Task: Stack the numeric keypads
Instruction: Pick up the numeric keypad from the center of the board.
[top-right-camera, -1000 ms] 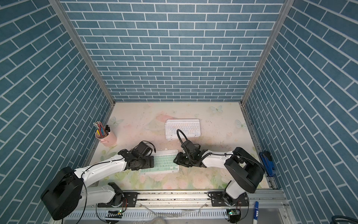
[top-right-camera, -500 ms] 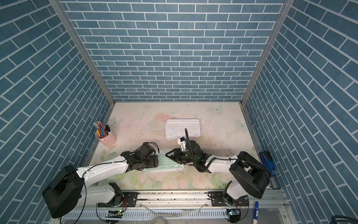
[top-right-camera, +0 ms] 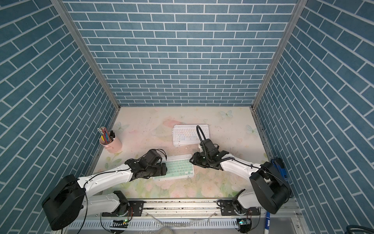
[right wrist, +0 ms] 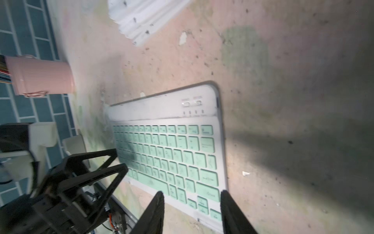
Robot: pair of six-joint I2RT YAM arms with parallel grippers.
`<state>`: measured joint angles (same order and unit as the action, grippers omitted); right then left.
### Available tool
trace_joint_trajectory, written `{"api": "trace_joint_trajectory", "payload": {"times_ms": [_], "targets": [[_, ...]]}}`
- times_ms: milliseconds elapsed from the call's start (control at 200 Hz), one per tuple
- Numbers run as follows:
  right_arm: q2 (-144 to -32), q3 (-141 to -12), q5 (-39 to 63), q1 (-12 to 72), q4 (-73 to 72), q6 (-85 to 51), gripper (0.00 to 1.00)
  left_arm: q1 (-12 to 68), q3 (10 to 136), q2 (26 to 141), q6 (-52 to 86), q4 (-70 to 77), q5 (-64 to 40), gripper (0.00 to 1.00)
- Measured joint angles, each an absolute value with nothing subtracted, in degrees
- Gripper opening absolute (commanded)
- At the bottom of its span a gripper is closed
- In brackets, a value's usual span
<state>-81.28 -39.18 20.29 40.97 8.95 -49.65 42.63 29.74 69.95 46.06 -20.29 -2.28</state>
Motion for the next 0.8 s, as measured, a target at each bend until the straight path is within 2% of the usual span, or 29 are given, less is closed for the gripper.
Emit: {"api": "trace_joint_trajectory", "payload": {"times_ms": [325, 575, 795], "targets": [[-90.4, -44.3, 20.2, 42.6, 13.0, -43.2, 0.50, 42.6, 29.6, 70.5, 46.1, -18.1, -3.6, 0.92], [-91.8, -46.5, 17.0, 45.5, 14.4, -42.2, 0.51, 42.6, 29.7, 71.5, 46.0, -17.8, -2.9, 0.92], [-89.6, -39.0, 18.7, 46.1, -2.1, -50.8, 0.51, 42.2, 30.2, 73.3, 45.5, -18.1, 2.6, 0.92]]}}
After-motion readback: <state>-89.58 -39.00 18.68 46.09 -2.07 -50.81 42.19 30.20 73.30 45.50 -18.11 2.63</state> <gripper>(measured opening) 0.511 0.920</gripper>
